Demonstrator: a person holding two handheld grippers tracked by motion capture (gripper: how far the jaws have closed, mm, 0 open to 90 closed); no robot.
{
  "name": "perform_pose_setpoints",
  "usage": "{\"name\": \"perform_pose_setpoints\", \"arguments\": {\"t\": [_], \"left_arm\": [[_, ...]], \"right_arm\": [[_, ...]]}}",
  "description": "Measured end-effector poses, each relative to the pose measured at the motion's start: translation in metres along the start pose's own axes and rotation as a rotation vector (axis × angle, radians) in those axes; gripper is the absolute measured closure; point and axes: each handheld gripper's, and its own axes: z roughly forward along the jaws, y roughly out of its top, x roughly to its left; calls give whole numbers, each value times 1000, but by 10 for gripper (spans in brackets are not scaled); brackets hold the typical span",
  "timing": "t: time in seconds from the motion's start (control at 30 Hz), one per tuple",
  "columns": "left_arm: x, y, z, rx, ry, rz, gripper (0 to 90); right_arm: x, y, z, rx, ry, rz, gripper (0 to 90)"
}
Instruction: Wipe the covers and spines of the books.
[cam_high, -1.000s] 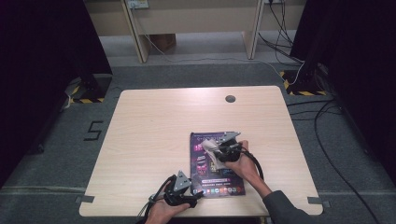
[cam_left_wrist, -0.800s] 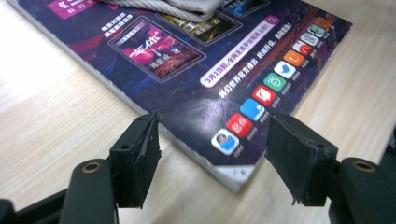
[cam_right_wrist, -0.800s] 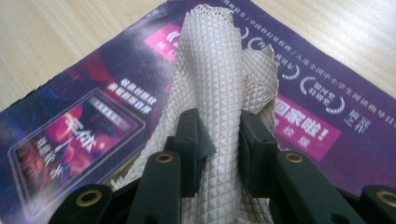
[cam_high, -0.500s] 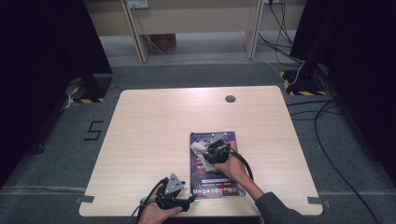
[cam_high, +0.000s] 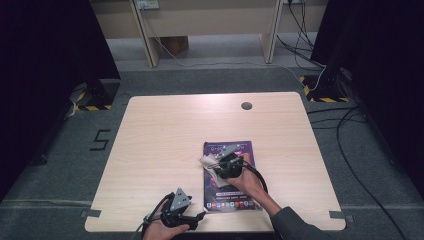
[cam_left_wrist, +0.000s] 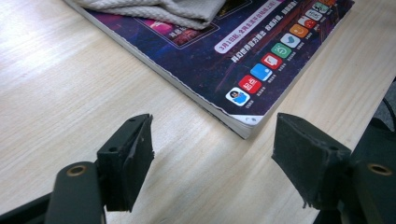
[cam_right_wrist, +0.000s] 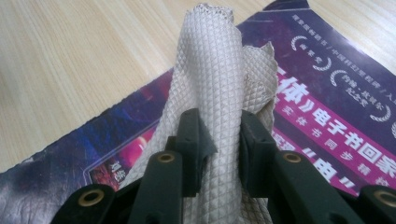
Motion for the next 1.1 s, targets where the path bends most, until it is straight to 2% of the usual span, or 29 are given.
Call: {"name": "perform_pose_setpoints", "arguments": {"t": [0.13,0.2,0.4,0.57,0.9,1.0,1.1], "left_arm": [[0,-1,0,9,6,3,253],[0,-1,1,16,6,4,248],[0,-2,2,15,8,-2,243],[1,-2,1,18,9,4,243],[1,-2,1,22,9,7,243],[1,-2,1,22,8,5,243],[2,-2,2,23,8,6,243]], "right_arm": [[3,-1,0,-2,2,-6,737],[8,-1,1,-7,37,-1,738],[27,1,2,0,70,-52,737],[23,-1,1,-4,85,-34,732],[11,-9,-7,-2,47,-10,732],[14,-9,-7,0,39,-20,735],[20,-9,-7,-1,60,-40,736]]}}
